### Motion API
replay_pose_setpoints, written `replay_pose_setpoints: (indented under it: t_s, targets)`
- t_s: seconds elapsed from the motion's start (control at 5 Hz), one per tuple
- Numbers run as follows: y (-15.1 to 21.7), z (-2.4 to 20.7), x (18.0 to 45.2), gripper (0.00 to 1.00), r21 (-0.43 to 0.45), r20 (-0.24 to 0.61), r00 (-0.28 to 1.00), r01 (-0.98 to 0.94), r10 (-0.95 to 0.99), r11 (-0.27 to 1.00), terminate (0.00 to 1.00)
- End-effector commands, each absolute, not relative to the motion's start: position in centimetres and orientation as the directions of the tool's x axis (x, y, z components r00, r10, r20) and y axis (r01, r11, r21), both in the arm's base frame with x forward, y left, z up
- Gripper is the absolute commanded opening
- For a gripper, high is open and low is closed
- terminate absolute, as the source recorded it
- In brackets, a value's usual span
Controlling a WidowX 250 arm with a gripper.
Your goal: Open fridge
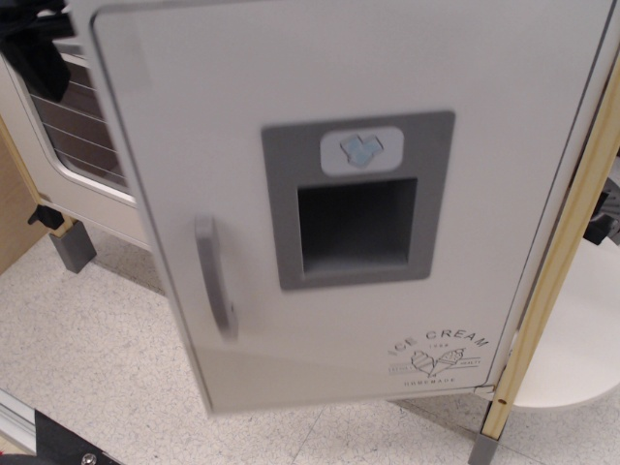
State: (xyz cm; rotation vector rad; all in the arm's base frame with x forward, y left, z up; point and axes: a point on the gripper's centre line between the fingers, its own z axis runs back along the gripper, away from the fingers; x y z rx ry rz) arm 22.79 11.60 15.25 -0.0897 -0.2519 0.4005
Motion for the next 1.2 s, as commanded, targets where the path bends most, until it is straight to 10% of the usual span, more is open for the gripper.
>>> replay_pose_setpoints:
  t_s: [0.0, 0.8, 1.0]
  targets:
    - [9.2, 16.7, 18.9, 1.0, -0.083, 0.196, 0.949, -0.235, 0.247, 0.968, 0.0]
    - [4.5, 15.3, 15.2, 1.0, -0.073, 0.105, 0.994, -0.012, 0.019, 0.997, 0.0]
    - [4.5, 15.3, 15.2, 1.0, -0.073, 0.105, 0.994, -0.012, 0.019, 0.997, 1.0]
